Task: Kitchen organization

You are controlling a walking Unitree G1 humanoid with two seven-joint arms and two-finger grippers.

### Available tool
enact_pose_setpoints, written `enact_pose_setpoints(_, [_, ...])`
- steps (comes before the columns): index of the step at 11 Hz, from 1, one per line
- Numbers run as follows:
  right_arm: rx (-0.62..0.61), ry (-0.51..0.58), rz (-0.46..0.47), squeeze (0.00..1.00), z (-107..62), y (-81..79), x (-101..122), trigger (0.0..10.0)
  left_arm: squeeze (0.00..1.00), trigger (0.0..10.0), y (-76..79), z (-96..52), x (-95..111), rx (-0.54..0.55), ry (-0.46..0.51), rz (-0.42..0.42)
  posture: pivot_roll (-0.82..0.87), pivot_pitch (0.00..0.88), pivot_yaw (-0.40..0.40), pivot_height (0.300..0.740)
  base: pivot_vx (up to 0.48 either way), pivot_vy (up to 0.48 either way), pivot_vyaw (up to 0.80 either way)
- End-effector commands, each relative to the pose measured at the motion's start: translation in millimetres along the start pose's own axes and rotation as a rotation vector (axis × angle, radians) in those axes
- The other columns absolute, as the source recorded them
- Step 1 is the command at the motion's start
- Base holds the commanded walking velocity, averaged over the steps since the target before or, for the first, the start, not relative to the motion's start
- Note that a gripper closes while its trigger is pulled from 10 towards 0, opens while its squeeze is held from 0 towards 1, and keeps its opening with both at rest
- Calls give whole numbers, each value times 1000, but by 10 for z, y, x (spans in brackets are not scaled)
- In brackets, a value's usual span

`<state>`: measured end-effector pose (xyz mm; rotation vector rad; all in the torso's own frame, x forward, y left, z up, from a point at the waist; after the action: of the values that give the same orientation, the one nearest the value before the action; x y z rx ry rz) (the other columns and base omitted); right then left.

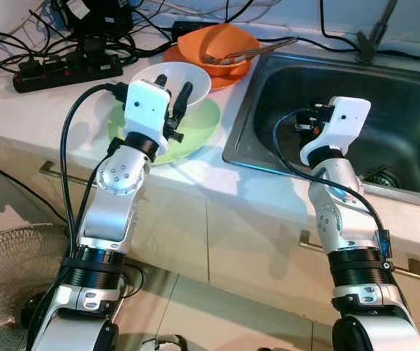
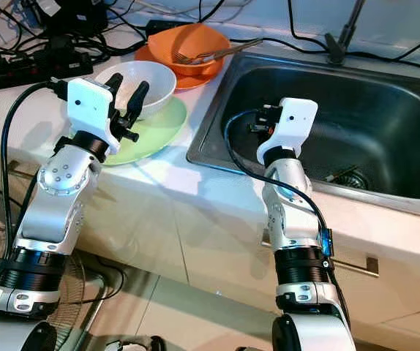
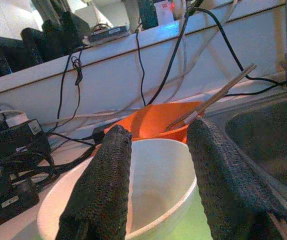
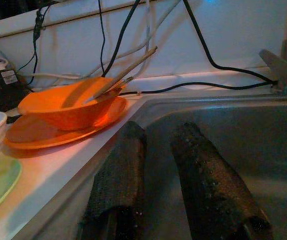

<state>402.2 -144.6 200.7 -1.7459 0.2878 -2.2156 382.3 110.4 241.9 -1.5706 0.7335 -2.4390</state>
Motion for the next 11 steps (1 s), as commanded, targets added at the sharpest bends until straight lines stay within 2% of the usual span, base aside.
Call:
enact_pose_setpoints(1, [11,6,7,0,33,-39,23,10000,0,10000,-51,13,70,20,21,4,82,95,24,740,398,0,0])
enact_pose_setpoints(8, [10,1,9,0,34,-34,9,10000,0,10000,-54,15,82,23,27,1,82,99,23,740,480,0,0])
enact_pose_setpoints(11, [13,-3,12,0,34,-41,-6,10000,0,10000,-6,8,100,11,34,-5,83,99,22,740,480,0,0])
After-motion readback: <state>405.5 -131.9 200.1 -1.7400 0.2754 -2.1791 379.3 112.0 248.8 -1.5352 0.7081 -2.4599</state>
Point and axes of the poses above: a point about 5 cm out from each wrist's last joint towards the gripper, its own z axis pointing out of the wrist towards the gripper, its own x axis along the axis of the wrist's last joint, y = z × x, the point moved 5 cm from there along z, pointing out of the wrist towards the gripper, and after that the axes turned 13 degrees about z, right-handed, at the moved point
